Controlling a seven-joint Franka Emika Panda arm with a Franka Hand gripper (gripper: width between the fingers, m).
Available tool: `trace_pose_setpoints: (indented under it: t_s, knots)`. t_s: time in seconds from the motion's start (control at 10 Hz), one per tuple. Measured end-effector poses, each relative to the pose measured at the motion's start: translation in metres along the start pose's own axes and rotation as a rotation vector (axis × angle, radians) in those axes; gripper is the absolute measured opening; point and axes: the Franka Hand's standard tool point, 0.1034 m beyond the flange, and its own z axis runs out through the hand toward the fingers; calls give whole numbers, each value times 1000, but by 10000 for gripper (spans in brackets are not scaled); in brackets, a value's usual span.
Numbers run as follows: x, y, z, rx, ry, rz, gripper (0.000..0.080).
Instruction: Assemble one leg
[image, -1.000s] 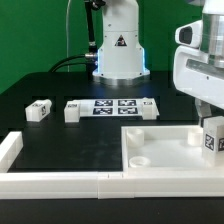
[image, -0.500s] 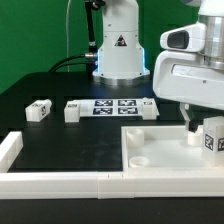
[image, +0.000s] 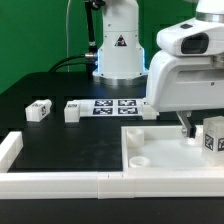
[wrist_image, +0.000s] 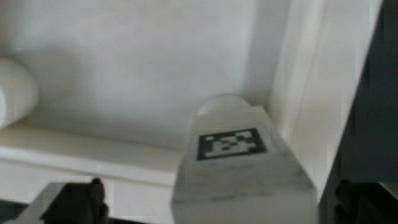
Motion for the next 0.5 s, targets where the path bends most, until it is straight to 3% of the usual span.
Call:
trace_pose_setpoints:
  t_s: [0.2,0.3,0.4,0.5]
  knots:
    - [0,0,0,0,0,5,637]
    - [0,0,0,0,0,5,459]
    - [0,0,0,0,0,5,459]
    - [0,0,0,1,0,20,292]
